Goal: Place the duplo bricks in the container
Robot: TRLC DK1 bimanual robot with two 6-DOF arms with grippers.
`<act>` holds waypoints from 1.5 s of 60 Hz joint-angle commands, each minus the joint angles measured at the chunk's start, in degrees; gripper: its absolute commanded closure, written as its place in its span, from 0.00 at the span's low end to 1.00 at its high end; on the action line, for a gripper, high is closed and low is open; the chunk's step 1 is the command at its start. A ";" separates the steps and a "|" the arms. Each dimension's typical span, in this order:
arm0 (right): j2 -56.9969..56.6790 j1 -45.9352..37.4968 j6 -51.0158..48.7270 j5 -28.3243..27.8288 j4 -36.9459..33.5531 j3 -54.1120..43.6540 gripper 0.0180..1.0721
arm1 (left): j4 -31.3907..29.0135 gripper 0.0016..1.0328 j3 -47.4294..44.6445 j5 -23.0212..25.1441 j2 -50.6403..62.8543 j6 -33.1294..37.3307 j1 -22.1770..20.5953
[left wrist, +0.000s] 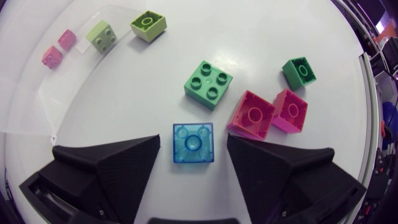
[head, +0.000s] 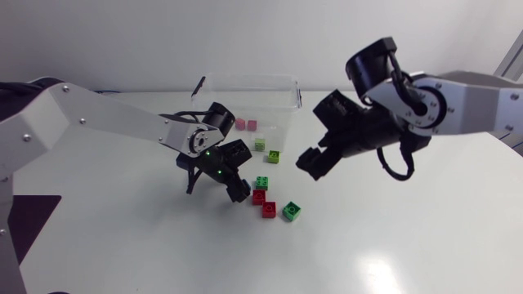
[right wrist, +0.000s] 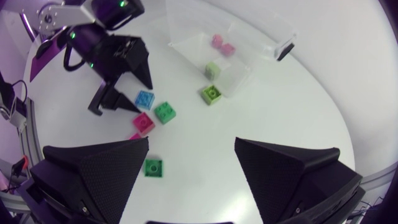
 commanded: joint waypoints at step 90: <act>18.21 9.92 2.02 5.39 10.71 -8.13 0.61 | -2.16 0.76 10.63 3.77 -18.93 -7.71 9.64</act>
